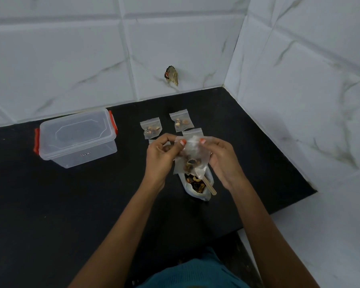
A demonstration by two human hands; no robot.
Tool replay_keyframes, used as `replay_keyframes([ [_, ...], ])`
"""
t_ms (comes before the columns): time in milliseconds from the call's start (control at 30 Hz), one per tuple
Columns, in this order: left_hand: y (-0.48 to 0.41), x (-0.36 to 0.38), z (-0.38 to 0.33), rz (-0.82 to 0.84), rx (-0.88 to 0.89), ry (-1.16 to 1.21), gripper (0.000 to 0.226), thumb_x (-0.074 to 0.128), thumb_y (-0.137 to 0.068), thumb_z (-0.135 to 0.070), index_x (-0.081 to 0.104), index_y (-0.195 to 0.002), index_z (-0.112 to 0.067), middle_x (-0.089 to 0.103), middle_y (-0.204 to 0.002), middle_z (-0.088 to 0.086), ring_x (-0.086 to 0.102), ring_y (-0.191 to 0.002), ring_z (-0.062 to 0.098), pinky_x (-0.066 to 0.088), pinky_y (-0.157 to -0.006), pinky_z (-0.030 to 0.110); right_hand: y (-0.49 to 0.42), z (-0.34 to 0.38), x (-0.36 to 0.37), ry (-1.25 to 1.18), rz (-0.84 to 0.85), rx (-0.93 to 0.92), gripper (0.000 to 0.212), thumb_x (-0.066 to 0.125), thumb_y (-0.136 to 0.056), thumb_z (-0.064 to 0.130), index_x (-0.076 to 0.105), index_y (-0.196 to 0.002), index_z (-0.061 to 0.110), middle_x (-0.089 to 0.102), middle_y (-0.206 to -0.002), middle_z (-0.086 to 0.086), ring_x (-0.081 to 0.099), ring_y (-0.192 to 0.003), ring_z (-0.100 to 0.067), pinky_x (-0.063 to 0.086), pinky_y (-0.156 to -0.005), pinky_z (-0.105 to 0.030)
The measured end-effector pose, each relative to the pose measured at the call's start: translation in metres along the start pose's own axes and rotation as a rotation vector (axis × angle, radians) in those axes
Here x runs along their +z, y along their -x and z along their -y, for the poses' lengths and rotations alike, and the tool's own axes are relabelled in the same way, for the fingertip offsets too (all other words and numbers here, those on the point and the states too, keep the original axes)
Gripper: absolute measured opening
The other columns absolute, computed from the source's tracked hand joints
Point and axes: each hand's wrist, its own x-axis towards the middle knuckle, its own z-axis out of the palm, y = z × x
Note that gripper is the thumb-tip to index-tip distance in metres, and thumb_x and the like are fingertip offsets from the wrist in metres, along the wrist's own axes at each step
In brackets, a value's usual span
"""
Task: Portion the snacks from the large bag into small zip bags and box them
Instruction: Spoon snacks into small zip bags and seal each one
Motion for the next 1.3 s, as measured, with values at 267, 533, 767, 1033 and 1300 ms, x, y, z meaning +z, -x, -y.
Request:
replay_keyframes([
  [267, 0.002, 0.001, 0.002, 0.084, -0.075, 0.036, 0.013, 0.054, -0.09, -0.009, 0.067, -0.092, -0.01, 0.068, -0.083, 0.002, 0.066, -0.077, 0.006, 0.055, -0.073, 0.022, -0.002, -0.003, 0.004, 0.326, -0.155, -0.126, 0.007, 0.062, -0.082, 0.006, 0.068, -0.082, 0.01, 0.067, -0.086, -0.003, 0.063, -0.077, -0.003, 0.049, -0.063, -0.013],
  [533, 0.001, -0.002, 0.005, -0.03, 0.056, -0.148, 0.012, 0.054, -0.09, -0.012, 0.066, -0.09, -0.013, 0.068, -0.084, 0.003, 0.067, -0.075, 0.006, 0.054, -0.068, 0.018, -0.003, -0.005, 0.004, 0.275, -0.102, -0.079, 0.014, 0.064, -0.082, 0.011, 0.067, -0.095, 0.008, 0.069, -0.094, -0.007, 0.067, -0.085, -0.011, 0.055, -0.07, -0.022],
  [767, 0.002, -0.003, 0.007, -0.058, -0.044, 0.021, 0.015, 0.051, -0.092, -0.014, 0.067, -0.092, -0.016, 0.069, -0.09, 0.006, 0.066, -0.09, 0.022, 0.055, -0.082, 0.036, -0.003, -0.002, 0.001, 0.171, -0.146, -0.097, 0.01, 0.063, -0.082, 0.005, 0.066, -0.086, 0.013, 0.07, -0.085, -0.001, 0.068, -0.078, -0.008, 0.054, -0.066, -0.018],
  [1033, -0.001, 0.003, 0.003, 0.009, -0.037, 0.039, 0.018, 0.062, -0.082, -0.015, 0.063, -0.1, -0.018, 0.071, -0.079, -0.009, 0.068, -0.078, 0.004, 0.056, -0.07, 0.021, -0.007, -0.002, 0.0, 0.184, -0.124, -0.129, 0.015, 0.054, -0.082, -0.005, 0.059, -0.076, 0.008, 0.062, -0.087, -0.002, 0.061, -0.083, -0.009, 0.05, -0.061, -0.014],
  [1300, -0.011, 0.004, 0.007, 0.029, -0.008, -0.051, 0.009, 0.061, -0.085, -0.012, 0.065, -0.092, -0.016, 0.069, -0.088, -0.004, 0.067, -0.082, 0.004, 0.054, -0.071, 0.017, -0.012, -0.006, -0.004, 0.257, -0.068, -0.134, 0.014, 0.062, -0.083, 0.008, 0.065, -0.095, 0.013, 0.068, -0.096, -0.003, 0.065, -0.092, -0.011, 0.053, -0.076, -0.02],
])
